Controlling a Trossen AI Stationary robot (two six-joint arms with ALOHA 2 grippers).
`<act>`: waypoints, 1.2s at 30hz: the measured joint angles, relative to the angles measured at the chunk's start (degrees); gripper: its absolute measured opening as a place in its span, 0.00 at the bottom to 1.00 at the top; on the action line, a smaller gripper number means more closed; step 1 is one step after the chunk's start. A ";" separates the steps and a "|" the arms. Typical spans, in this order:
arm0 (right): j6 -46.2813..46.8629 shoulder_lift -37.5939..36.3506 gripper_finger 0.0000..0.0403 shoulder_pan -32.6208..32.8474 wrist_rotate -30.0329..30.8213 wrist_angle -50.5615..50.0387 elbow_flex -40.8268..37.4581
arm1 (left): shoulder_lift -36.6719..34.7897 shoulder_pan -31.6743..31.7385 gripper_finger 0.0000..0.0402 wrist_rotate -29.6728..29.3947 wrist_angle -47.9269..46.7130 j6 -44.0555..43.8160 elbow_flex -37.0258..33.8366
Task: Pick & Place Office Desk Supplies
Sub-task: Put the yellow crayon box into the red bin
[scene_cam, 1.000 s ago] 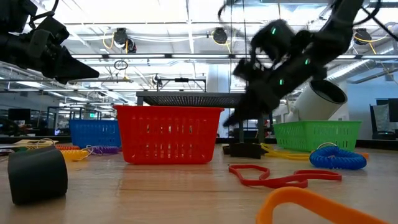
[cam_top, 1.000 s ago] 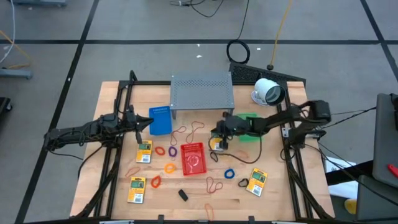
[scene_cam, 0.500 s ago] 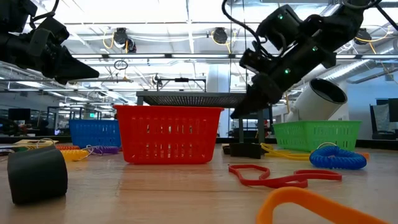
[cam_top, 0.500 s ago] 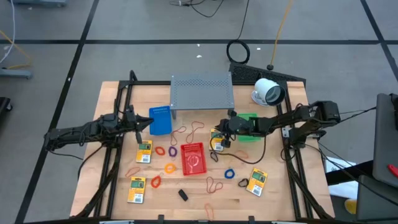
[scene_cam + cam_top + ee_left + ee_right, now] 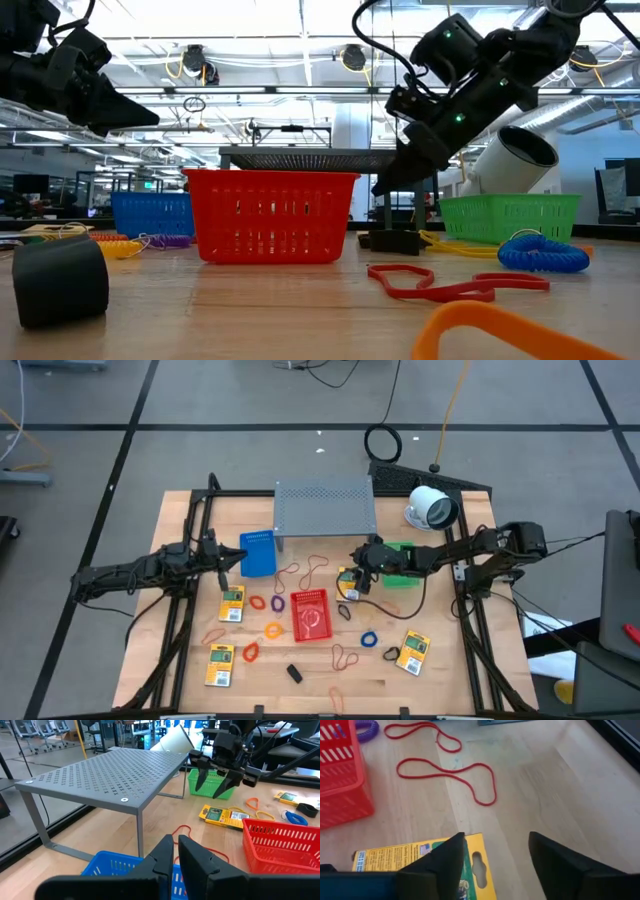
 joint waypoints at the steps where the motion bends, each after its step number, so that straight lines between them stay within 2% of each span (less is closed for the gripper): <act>1: -0.02 0.00 0.46 0.00 -0.02 0.00 0.00 | 0.01 0.01 0.09 0.00 0.02 0.01 0.00; 6: -0.23 0.00 0.25 -0.03 0.04 0.03 0.00 | 0.00 -0.01 0.09 0.00 0.02 0.02 0.00; 11: -0.28 0.01 0.03 -0.09 2.75 0.02 0.00 | 0.02 0.01 0.09 0.00 0.02 0.02 0.00; 16: -0.48 3.00 0.01 -0.35 2.60 2.74 0.04 | 0.00 0.00 0.09 -0.06 0.04 0.04 0.00; 23: -0.71 12.31 0.00 -1.64 2.54 10.36 0.06 | 0.01 -0.01 0.09 -0.07 0.04 0.13 0.00; 30: -0.27 14.34 0.00 -2.88 1.56 9.83 0.11 | 0.00 -0.01 0.09 -0.36 0.04 0.24 0.00; 36: 1.48 13.55 0.00 -3.61 -9.62 9.73 0.11 | 0.02 0.01 0.09 -0.42 0.02 0.46 0.00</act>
